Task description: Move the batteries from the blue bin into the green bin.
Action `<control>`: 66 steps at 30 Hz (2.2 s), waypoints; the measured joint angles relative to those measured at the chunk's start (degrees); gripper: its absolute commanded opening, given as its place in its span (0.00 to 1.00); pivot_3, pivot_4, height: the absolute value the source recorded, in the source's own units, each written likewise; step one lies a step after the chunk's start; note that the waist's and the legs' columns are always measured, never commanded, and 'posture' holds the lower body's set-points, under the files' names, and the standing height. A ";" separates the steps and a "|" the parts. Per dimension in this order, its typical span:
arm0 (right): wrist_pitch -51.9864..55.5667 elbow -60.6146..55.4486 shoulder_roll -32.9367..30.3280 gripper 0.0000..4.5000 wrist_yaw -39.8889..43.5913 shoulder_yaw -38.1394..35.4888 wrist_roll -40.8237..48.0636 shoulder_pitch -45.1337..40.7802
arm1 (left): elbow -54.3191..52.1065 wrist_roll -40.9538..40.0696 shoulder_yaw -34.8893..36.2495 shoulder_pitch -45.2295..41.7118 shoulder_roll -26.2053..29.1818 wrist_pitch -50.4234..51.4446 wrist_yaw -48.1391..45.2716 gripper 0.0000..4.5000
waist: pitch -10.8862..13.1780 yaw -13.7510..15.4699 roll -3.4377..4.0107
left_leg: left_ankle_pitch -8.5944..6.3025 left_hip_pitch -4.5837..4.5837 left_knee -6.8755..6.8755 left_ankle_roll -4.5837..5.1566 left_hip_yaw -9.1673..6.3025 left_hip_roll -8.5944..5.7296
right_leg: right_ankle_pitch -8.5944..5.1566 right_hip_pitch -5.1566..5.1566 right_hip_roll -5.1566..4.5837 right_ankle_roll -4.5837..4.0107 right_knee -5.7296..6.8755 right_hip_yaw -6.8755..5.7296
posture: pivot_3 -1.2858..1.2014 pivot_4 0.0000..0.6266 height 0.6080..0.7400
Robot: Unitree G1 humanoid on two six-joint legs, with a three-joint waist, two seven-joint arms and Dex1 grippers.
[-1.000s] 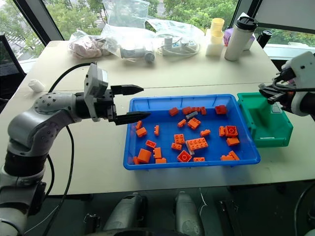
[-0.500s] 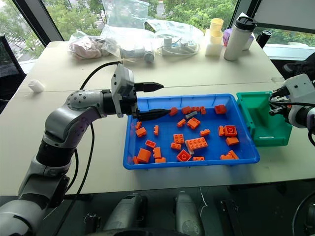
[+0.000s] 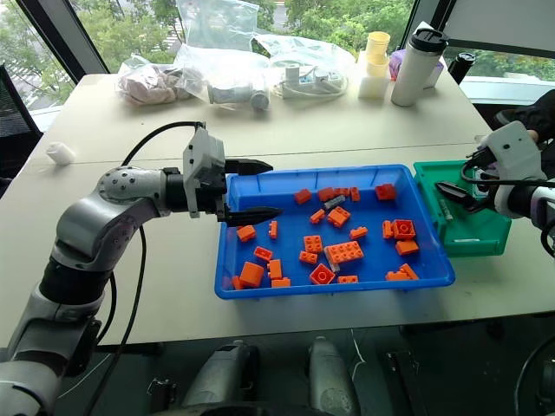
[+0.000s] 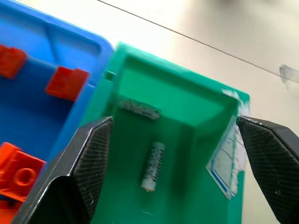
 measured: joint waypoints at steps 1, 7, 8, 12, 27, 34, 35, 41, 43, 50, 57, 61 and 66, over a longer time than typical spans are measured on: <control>-0.39 -2.08 -0.48 0.99 2.42 0.00 1.47 0.45 | -0.58 0.00 -0.06 0.11 0.79 0.29 -0.77 1.00 | 0.00 0.06 0.00 | 0.00 0.00 0.01 0.00 0.00 -0.01 | 0.00 0.01 -0.01 0.00 0.00 0.00 | 0.52 0.24 1.00; -0.16 -16.67 -5.75 0.99 20.00 6.07 12.87 1.71 | -3.01 2.06 -0.64 3.36 9.87 -0.42 -6.93 1.00 | 0.02 0.09 -0.02 | -0.01 0.00 0.05 0.01 -0.06 0.01 | 0.00 0.09 -0.02 0.00 -0.03 -0.06 | 0.52 0.24 1.00; -0.66 -17.07 -5.73 0.99 21.22 8.09 13.11 1.09 | -3.41 2.06 -0.60 3.40 10.22 -0.54 -7.30 1.00 | 0.02 0.10 -0.03 | -0.01 0.01 0.08 0.01 -0.05 0.01 | 0.00 0.10 -0.03 0.00 -0.04 -0.06 | 0.52 0.24 1.00; -6.76 -14.24 -4.54 0.99 25.24 16.42 10.54 -2.09 | -3.93 2.11 -0.08 3.83 11.89 -0.70 -8.28 1.00 | 0.03 0.31 -0.04 | -0.01 -0.02 0.08 0.01 -0.09 -0.03 | 0.00 0.09 -0.09 0.01 -0.05 -0.13 | 0.52 0.24 1.00; -27.98 2.33 -0.39 0.99 40.65 32.88 -3.38 -11.79 | -4.83 2.32 2.02 4.42 13.96 -0.19 -7.85 1.00 | 0.03 0.08 -0.04 | -0.01 -0.02 0.07 0.00 -0.07 -0.02 | 0.00 0.04 -0.08 0.01 -0.05 -0.13 | 0.52 0.24 1.00; -34.73 9.98 3.37 0.99 44.26 36.36 -8.26 -14.98 | -4.99 2.26 2.06 5.37 14.04 0.52 -7.72 1.00 | 0.03 0.15 -0.04 | 0.00 -0.03 0.07 0.00 -0.07 -0.03 | 0.00 0.02 -0.09 0.00 -0.04 -0.13 | 0.52 0.24 1.00; -35.47 10.84 3.81 0.99 44.55 36.54 -8.77 -15.26 | -4.98 2.28 2.05 5.41 14.04 0.53 -7.73 1.00 | 0.03 0.14 -0.04 | 0.00 -0.03 0.07 0.00 -0.07 -0.03 | 0.00 0.02 -0.09 0.00 -0.04 -0.13 | 0.52 0.24 1.00; -38.00 14.85 6.02 0.87 45.66 37.17 -10.83 -15.95 | -4.97 2.45 2.06 5.43 14.04 0.46 -7.32 1.00 | 0.03 0.10 -0.04 | 0.00 -0.03 0.07 0.00 -0.07 -0.03 | 0.00 0.01 -0.10 0.00 -0.03 -0.13 | 0.52 0.24 1.00; -38.27 16.02 6.86 0.71 45.84 37.21 -11.06 -15.96 | -4.97 2.57 2.06 5.48 14.04 0.41 -7.18 1.00 | 0.03 0.10 -0.04 | 0.00 -0.03 0.08 -0.01 -0.07 -0.03 | 0.00 0.01 -0.10 0.00 -0.02 -0.12 | 0.52 0.24 1.00; -39.22 17.48 7.84 0.23 46.03 37.22 -11.92 -16.44 | -4.93 3.25 2.07 5.51 14.02 0.23 -7.05 1.00 | 0.03 0.10 -0.04 | 0.00 -0.03 0.08 -0.01 -0.07 -0.03 | 0.00 0.00 -0.10 0.00 -0.01 -0.12 | 0.52 0.24 1.00; -35.85 16.93 7.35 0.23 45.73 34.73 -11.31 -19.37 | -4.83 3.52 2.13 5.66 14.02 -0.02 -7.05 1.00 | 0.04 0.10 -0.02 | 0.00 -0.03 0.08 -0.01 -0.07 -0.05 | 0.00 -0.01 -0.12 0.00 0.00 -0.12 | 0.52 0.24 1.00; -34.01 20.99 5.88 0.23 40.67 30.03 -11.95 -26.34 | -4.82 3.50 2.17 5.92 13.85 -0.40 -6.90 1.00 | 0.04 0.07 -0.02 | 0.00 -0.03 0.05 -0.02 -0.08 -0.04 | 0.00 -0.04 -0.13 0.00 0.02 -0.12 | 0.52 0.24 1.00; -37.88 30.68 5.87 0.23 32.21 29.74 -18.34 -27.24 | -4.01 3.52 2.13 5.81 12.76 -0.61 -6.76 1.00 | 0.01 0.12 -0.07 | 0.00 -0.04 0.05 -0.02 -0.01 -0.09 | 0.00 -0.03 -0.19 0.00 -0.01 -0.10 | 0.52 0.24 1.00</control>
